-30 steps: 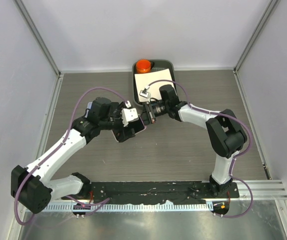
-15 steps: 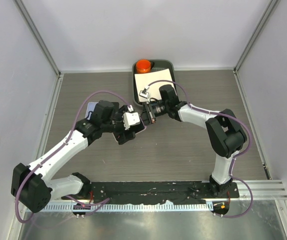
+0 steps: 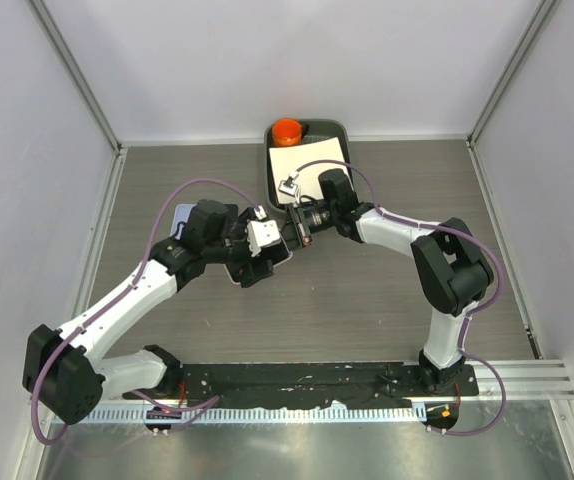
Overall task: Take the phone out of the phone case
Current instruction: Remove the phone case from the phone, then place the phone case at the center of the board.
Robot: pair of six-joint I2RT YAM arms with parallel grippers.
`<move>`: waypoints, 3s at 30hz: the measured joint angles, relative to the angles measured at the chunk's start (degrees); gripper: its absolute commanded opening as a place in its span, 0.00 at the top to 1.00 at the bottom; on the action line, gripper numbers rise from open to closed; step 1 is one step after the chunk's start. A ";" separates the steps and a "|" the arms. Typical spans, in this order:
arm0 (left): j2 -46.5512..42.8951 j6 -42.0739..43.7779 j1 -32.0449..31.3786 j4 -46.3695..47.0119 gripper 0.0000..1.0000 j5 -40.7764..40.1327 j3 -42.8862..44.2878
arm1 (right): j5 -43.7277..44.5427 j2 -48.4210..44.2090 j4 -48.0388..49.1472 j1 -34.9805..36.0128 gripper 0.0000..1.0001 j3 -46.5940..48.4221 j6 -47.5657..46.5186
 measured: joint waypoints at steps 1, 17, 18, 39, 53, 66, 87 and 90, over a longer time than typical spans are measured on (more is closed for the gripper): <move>0.02 -0.42 0.00 0.26 0.00 0.15 0.00 | -0.02 0.00 0.00 0.00 0.99 0.00 0.00; 1.55 -3.58 -0.17 3.61 0.16 0.76 0.02 | 0.00 0.48 0.02 0.00 0.99 0.02 0.39; 1.66 -3.67 -0.20 3.89 0.19 0.68 0.02 | -0.02 0.48 0.02 0.00 0.99 0.02 0.39; 1.97 -13.42 2.69 6.91 1.00 5.81 0.07 | -1.55 0.87 -0.44 -1.16 0.99 0.33 -0.52; 1.84 -34.12 9.53 19.61 1.00 15.65 -2.47 | -2.47 0.85 -0.87 -2.05 0.99 1.90 -3.15; -2.19 -48.09 13.20 38.73 0.88 21.62 -5.31 | 5.88 0.96 -4.00 -6.14 0.99 1.90 -5.31; -2.43 -15.80 8.66 10.82 0.02 16.26 -5.44 | 9.73 0.94 -36.11 -19.69 0.99 14.19 -26.27; -2.25 -11.47 5.29 7.52 0.00 12.37 -5.44 | 10.43 0.13 -42.86 -21.94 0.99 14.19 -31.19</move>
